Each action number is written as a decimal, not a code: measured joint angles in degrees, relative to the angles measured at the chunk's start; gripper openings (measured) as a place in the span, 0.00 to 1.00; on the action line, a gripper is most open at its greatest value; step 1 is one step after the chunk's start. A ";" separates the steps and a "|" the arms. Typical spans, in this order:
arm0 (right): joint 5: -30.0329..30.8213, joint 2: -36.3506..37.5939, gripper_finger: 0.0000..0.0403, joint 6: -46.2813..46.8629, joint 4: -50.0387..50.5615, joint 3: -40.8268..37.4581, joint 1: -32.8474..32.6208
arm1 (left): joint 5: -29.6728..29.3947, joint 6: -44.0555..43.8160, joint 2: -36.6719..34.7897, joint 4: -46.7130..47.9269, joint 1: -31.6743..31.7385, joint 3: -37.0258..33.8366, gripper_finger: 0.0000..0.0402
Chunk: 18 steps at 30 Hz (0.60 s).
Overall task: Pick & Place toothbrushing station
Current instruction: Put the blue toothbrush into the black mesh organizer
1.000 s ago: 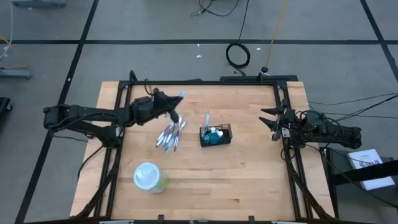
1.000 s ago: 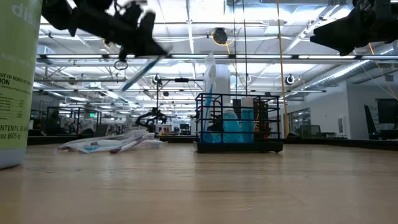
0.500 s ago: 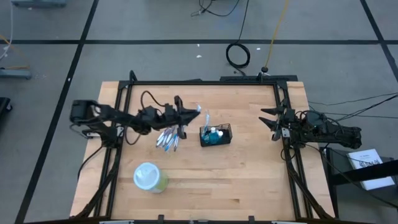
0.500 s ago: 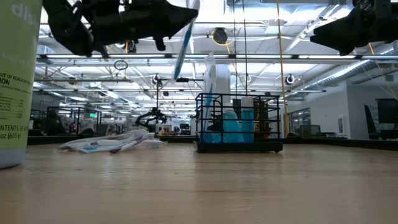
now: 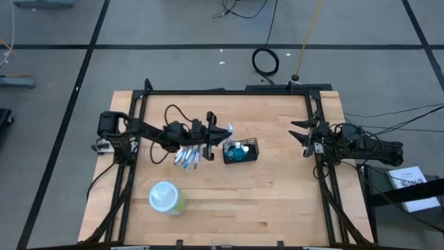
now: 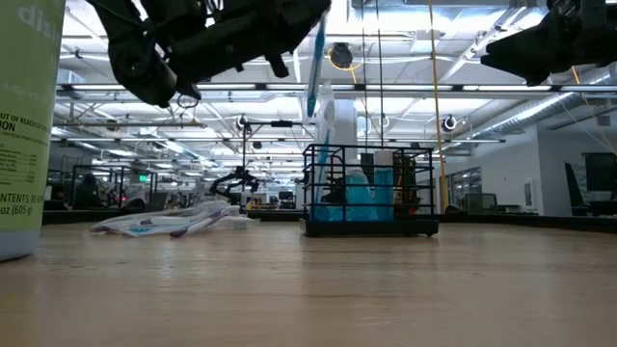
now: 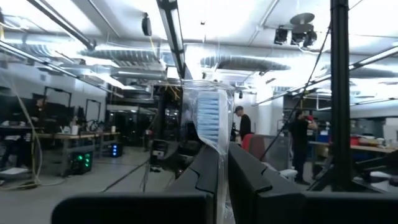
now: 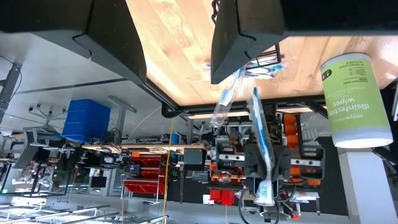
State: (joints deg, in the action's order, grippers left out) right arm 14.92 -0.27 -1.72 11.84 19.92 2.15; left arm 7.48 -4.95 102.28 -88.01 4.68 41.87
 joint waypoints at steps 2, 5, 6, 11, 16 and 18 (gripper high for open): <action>0.00 0.00 0.42 -0.02 0.01 0.00 0.00 | 0.07 -0.18 1.28 -0.15 0.32 0.85 0.03; 0.00 0.00 0.42 -0.02 0.02 0.00 0.00 | 0.03 -1.91 3.30 -0.07 0.96 1.37 0.02; 0.00 0.00 0.42 -0.02 0.02 0.00 0.00 | 0.03 -2.62 3.80 0.01 1.13 1.44 0.02; 0.00 0.00 0.42 -0.01 0.01 0.00 0.00 | -1.83 -3.34 5.84 -0.13 1.30 1.48 0.04; 0.00 0.00 0.42 0.00 0.00 0.00 0.00 | -2.80 -3.98 6.99 -0.15 1.28 1.48 0.02; 0.00 -0.02 0.42 -0.02 0.02 0.00 0.01 | -3.06 -4.22 7.29 -0.09 1.28 1.48 0.02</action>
State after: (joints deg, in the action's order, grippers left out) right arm 14.92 -0.30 -1.74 11.86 19.92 2.16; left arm 4.42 -9.17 109.56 -88.10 5.96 43.35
